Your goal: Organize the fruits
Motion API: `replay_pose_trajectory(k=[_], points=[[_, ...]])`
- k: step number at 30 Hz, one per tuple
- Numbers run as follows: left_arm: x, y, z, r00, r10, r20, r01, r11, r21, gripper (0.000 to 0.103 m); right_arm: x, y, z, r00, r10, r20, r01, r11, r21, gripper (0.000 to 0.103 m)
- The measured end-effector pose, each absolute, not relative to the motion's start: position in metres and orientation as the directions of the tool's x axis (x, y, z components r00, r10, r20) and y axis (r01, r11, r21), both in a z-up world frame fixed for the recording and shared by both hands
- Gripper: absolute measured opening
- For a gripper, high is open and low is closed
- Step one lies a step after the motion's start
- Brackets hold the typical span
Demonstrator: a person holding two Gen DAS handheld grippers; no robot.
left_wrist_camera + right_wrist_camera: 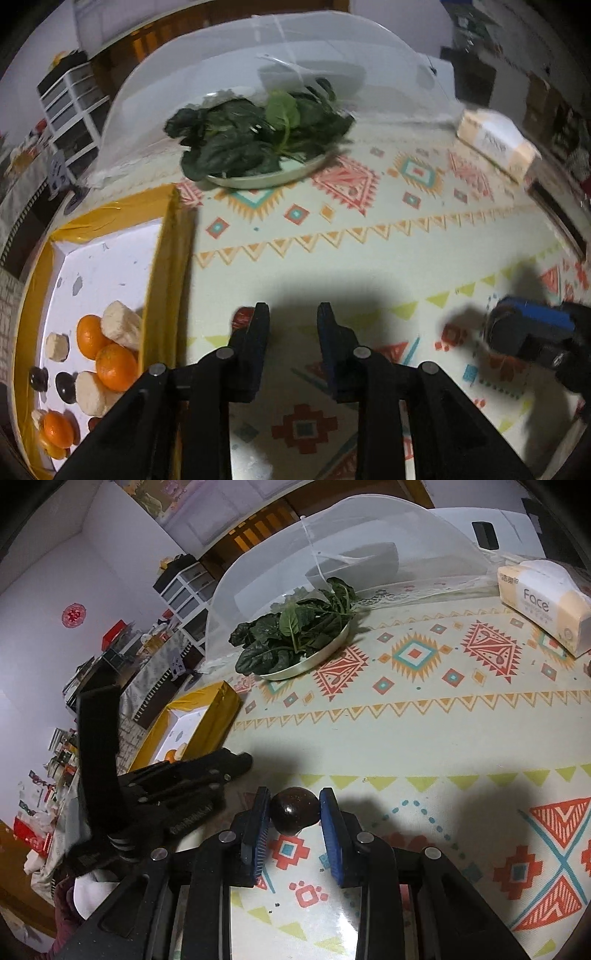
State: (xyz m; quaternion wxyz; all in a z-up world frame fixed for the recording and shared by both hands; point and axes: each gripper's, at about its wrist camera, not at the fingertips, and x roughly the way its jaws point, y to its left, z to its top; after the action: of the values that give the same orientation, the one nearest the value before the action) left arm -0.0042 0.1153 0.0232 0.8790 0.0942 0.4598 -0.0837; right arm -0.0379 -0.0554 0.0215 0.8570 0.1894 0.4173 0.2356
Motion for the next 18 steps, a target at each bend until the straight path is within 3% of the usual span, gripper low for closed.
replay_pose_trajectory(k=[9, 11, 18], points=[[0.003, 0.149, 0.054, 0.544, -0.261, -0.797, 0.198, 0.964, -0.181, 0.028, -0.034, -0.066, 0.013, 0.555, 0.570, -0.606, -0.230, 0.805, 0.547, 0.030], [0.009, 0.148, 0.054, 0.540, -0.236, -0.808, 0.196, 0.969, -0.153, 0.032, -0.032, -0.067, 0.010, 0.547, 0.578, -0.606, -0.226, 0.799, 0.558, 0.030], [0.022, 0.137, 0.027, 0.487, -0.147, -0.861, 0.202, 0.978, -0.053, 0.032, -0.034, -0.070, 0.010, 0.546, 0.593, -0.592, -0.233, 0.786, 0.573, 0.030]])
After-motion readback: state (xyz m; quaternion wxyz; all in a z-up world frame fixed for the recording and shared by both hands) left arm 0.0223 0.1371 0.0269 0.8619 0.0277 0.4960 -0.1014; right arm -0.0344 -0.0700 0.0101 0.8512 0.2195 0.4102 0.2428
